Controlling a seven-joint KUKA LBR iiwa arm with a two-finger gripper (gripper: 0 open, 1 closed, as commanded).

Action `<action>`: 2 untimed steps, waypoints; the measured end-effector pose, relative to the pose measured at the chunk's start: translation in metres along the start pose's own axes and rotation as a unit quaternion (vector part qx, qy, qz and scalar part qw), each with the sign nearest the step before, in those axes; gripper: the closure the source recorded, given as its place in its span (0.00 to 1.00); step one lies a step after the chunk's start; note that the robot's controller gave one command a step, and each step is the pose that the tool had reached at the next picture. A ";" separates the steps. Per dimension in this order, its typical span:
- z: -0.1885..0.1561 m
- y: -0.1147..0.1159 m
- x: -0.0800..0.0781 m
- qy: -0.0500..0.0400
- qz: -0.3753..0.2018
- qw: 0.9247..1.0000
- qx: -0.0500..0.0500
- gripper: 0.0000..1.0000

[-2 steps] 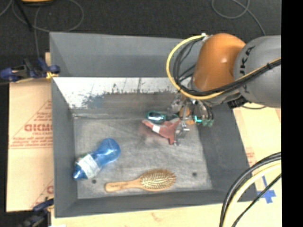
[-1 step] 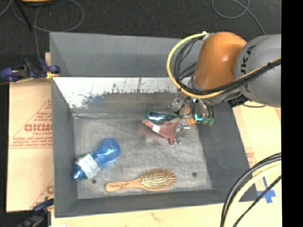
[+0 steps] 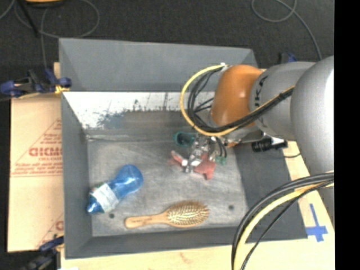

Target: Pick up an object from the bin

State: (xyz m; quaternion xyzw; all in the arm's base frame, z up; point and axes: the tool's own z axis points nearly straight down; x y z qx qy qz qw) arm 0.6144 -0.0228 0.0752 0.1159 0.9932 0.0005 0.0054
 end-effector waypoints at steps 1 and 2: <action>0.000 0.000 0.000 0.000 0.000 1.000 0.000 1.00; 0.001 -0.025 -0.039 0.001 -0.050 0.999 0.000 1.00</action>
Offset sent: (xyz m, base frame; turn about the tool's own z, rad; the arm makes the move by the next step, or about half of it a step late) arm 0.0288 -0.0328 -0.0052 -0.1011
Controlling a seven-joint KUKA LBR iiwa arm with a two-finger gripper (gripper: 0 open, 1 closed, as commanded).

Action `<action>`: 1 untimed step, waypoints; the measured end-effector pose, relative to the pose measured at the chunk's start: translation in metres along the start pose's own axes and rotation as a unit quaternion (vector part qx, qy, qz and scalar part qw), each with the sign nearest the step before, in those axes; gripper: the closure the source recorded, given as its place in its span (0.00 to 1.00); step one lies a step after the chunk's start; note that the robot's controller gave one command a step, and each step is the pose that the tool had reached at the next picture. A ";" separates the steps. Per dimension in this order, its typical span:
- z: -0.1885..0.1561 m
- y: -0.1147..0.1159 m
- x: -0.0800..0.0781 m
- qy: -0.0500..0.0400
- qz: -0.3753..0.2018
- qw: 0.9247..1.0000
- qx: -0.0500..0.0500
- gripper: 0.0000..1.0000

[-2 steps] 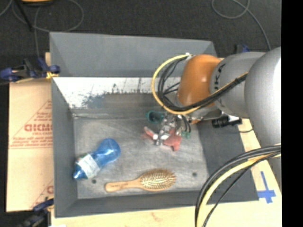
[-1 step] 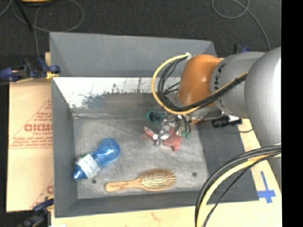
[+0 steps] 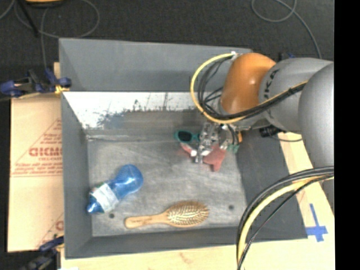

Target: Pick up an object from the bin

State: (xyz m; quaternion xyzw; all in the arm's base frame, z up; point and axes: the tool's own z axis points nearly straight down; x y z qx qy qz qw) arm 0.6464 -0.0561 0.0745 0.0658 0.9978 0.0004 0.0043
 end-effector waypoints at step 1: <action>0.000 0.000 0.000 0.000 -0.001 1.000 0.000 1.00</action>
Offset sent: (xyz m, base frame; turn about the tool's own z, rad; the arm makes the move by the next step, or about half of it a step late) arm 0.0000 0.0000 0.0000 0.0000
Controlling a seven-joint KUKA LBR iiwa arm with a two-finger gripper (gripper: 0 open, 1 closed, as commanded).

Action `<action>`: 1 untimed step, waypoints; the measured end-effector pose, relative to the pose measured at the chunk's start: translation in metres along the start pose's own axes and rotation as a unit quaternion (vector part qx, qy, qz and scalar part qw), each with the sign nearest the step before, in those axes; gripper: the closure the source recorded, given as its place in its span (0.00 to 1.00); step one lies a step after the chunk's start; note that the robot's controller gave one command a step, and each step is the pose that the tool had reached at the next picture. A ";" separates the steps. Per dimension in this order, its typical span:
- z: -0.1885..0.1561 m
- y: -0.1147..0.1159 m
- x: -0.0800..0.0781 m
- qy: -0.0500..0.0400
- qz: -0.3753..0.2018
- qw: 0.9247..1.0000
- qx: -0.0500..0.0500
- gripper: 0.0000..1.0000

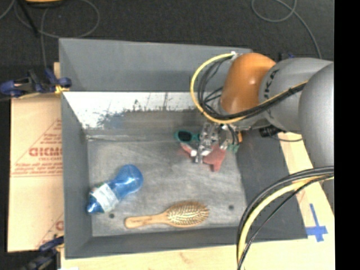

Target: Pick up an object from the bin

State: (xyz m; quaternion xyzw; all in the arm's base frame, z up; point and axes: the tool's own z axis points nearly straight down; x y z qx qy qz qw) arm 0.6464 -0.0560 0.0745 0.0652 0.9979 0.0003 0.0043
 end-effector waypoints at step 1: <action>0.000 0.000 0.000 0.000 0.000 1.000 0.000 1.00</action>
Offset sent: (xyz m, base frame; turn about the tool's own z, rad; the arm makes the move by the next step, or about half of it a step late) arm 0.0000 0.0076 0.0343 0.0071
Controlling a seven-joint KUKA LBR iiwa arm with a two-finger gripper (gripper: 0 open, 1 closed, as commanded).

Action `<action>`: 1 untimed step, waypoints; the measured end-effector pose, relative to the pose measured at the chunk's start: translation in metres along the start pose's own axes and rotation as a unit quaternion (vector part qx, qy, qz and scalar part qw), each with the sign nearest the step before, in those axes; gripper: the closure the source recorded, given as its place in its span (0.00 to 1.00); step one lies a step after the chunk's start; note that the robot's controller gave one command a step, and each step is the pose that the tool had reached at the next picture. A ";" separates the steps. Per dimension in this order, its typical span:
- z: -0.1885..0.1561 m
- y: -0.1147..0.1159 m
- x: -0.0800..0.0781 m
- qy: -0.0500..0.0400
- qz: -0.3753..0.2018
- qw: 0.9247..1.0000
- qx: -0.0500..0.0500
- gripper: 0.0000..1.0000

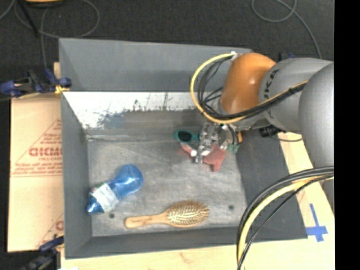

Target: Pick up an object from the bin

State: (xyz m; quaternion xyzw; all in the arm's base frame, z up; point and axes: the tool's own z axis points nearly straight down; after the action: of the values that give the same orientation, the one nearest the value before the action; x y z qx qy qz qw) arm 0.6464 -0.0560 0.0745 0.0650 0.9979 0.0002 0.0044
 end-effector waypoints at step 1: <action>-0.026 0.005 0.001 0.003 0.002 1.000 0.000 1.00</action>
Offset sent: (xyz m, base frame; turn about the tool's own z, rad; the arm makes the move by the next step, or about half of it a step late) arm 0.0008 0.0012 0.0539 0.0068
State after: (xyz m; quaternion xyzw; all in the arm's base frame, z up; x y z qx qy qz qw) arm 0.6462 -0.0508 0.1009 0.0670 0.9977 0.0004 0.0012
